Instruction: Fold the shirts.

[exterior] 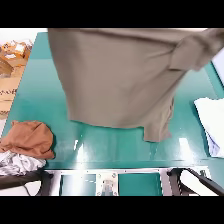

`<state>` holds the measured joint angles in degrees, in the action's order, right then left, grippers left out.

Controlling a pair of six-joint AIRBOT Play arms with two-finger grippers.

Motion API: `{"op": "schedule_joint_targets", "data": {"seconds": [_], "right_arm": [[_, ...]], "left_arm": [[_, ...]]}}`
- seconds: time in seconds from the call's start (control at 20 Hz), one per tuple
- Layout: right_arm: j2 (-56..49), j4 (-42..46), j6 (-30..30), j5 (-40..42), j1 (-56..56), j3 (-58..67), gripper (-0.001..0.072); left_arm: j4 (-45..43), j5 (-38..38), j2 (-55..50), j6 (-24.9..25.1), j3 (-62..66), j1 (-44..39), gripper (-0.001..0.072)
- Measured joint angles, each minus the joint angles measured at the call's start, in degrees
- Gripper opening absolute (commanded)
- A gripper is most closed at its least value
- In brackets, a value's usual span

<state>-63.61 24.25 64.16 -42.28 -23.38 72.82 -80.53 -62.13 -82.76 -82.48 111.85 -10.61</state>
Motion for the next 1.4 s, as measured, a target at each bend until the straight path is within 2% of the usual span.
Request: {"op": "schedule_joint_targets", "data": {"seconds": [0.2, 0.25, 0.3, 0.35, 0.4, 0.5, 0.7, 0.75, 0.8, 0.9, 1.15, 1.2, 1.25, 1.35, 1.4], "right_arm": [[-15.9, -0.1, -2.3, 4.9, 5.7, -1.1, 0.0019], [-19.1, -0.1, -2.5, 5.5, 6.3, -1.2, 0.0101], [-22.1, -0.1, -2.7, 5.8, 6.7, -1.3, 0.0268], [-24.3, -0.1, -2.9, 5.7, 6.6, -1.3, 0.0301], [-25.9, -0.1, -3.0, 5.1, 5.9, -1.4, 0.0301], [-27.7, -0.1, -3.1, 1.9, 2.8, -1.2, 0.0281], [-28.6, 3.7, -3.3, -11.3, -7.1, -1.3, 0.0293], [-28.7, 5.9, -3.3, -15.0, -9.4, -1.7, 0.0345], [-28.8, 8.3, -3.3, -18.0, -11.0, -2.3, 0.0447], [-29.0, 12.5, -3.4, -23.0, -13.0, -4.4, 0.0472], [-31.5, 17.4, -4.4, -27.7, -12.0, -9.7, 0.0466], [-32.2, 17.4, -4.5, -27.9, -11.0, -10.2, 0.0398], [-32.9, 17.3, -4.7, -27.7, -9.6, -10.4, 0.0254], [-34.3, 17.6, -4.7, -26.3, -7.2, -10.1, 0.0018], [-34.8, 17.7, -4.7, -25.3, -6.2, -9.5, 0.0018]], "left_arm": [[2.3, 3.4, -13.5, -0.1, -0.2, 0.0, 0.0023], [3.6, 4.0, -16.2, -0.1, -0.2, 0.0, 0.0067], [5.0, 4.5, -18.8, -0.2, -0.2, 0.0, 0.0426], [6.3, 4.8, -20.6, -0.5, -0.2, 0.0, 0.0612], [7.2, 4.6, -22.1, -0.8, -0.2, 0.1, 0.0587], [8.4, 2.1, -23.9, -1.0, 0.7, 0.9, 0.0587], [8.4, -8.4, -25.0, -1.3, 4.2, 4.3, 0.0587], [8.5, -10.8, -25.0, -1.3, 4.6, 5.2, 0.0587], [8.6, -13.2, -25.0, -1.3, 4.9, 6.2, 0.0587], [9.1, -17.0, -25.0, -1.3, 5.3, 7.8, 0.0587], [10.1, -23.9, -25.0, -0.5, 5.6, 9.6, 0.0586], [10.1, -25.2, -25.0, -0.2, 5.5, 10.0, 0.0587], [10.0, -26.1, -25.0, -0.1, 5.5, 10.6, 0.0587], [10.1, -28.3, -25.0, 0.1, 5.4, 11.9, 0.0586], [10.0, -29.4, -24.9, 0.0, 5.0, 12.9, 0.0586]]}}
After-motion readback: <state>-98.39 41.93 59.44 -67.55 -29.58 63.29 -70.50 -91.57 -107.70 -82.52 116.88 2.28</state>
